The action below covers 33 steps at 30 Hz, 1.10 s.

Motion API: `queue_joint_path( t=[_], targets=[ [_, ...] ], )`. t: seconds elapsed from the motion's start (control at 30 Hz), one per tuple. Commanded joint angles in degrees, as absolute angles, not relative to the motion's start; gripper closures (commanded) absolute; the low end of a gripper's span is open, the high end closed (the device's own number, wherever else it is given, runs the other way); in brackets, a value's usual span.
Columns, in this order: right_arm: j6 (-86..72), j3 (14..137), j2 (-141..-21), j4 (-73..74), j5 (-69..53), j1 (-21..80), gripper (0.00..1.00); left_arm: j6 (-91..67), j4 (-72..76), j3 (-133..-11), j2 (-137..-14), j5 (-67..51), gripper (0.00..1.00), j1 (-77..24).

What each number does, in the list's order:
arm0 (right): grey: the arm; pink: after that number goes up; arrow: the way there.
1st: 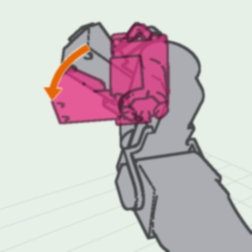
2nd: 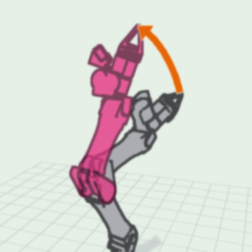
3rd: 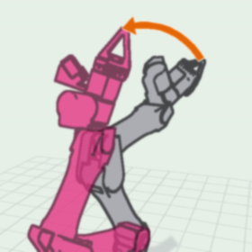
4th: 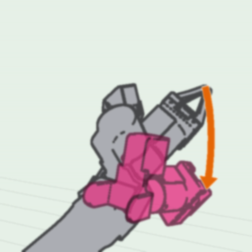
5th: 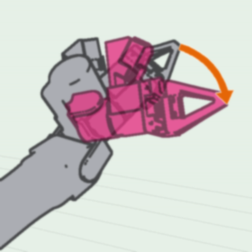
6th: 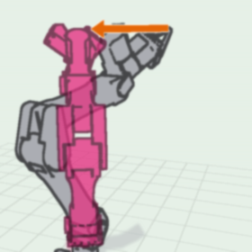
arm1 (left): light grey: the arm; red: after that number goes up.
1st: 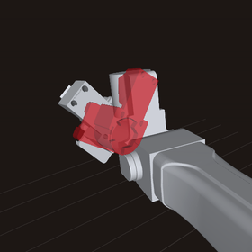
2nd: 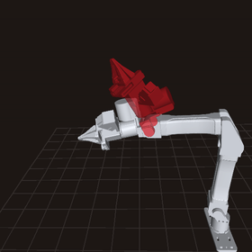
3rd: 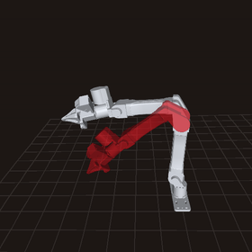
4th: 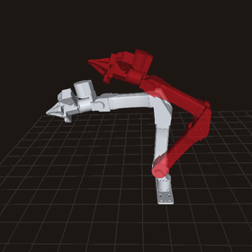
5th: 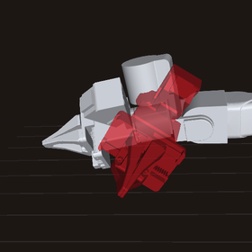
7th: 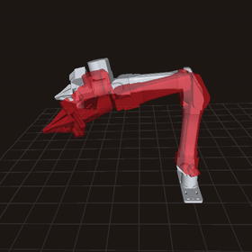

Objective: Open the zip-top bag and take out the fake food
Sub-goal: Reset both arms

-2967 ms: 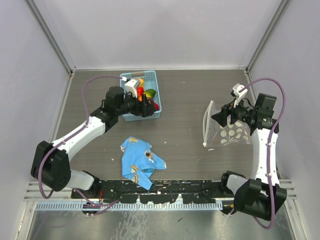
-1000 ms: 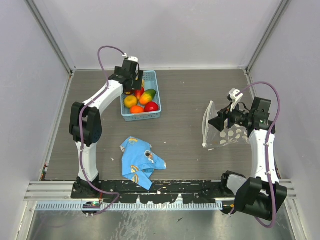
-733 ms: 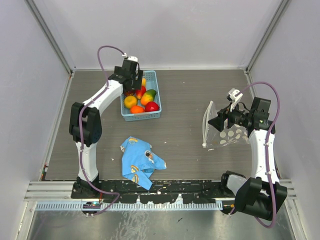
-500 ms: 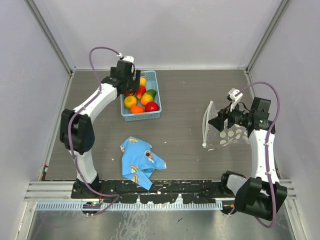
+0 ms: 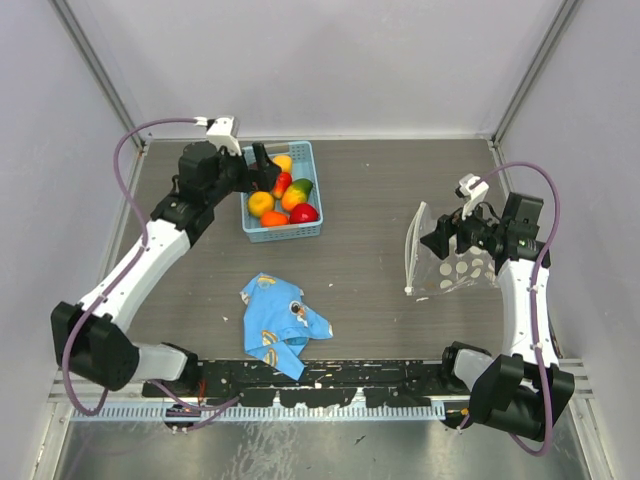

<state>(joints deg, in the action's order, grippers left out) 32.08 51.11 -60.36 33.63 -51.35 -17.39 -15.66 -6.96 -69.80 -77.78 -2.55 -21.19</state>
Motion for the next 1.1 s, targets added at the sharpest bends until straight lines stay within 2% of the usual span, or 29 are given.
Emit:
queue_joint_path(
  t=[0.0,0.17,0.43,0.7,0.87,1.07],
  targets=[
    [27.2,51.5,-59.1,28.8,-45.8,-19.2,0.16,-19.9,-2.0,-67.1,-70.4,-12.1,0.02,-20.6],
    [20.6,53.7,-61.4,28.0,-41.4,-24.3,0.01,-22.3,-4.5,-64.1,-64.0,-16.1,0.02,-20.4],
    [17.2,63.0,-66.0,31.5,-49.7,-32.2,0.00,-22.9,-13.2,-64.5,-55.9,-18.6,0.02,-20.2],
    [13.3,74.8,-61.1,26.3,-45.1,-32.2,0.00,-21.7,-23.6,-70.9,-52.5,-17.3,0.02,-20.0],
    [11.1,82.6,-60.4,27.5,-53.2,-31.8,0.00,-20.0,-28.5,-75.7,-52.7,-16.6,0.02,-19.9],
    [6.4,84.4,-58.7,28.9,-56.8,-31.3,0.00,-21.7,-29.1,-76.7,-52.3,-19.2,0.02,-19.7]
  ],
)
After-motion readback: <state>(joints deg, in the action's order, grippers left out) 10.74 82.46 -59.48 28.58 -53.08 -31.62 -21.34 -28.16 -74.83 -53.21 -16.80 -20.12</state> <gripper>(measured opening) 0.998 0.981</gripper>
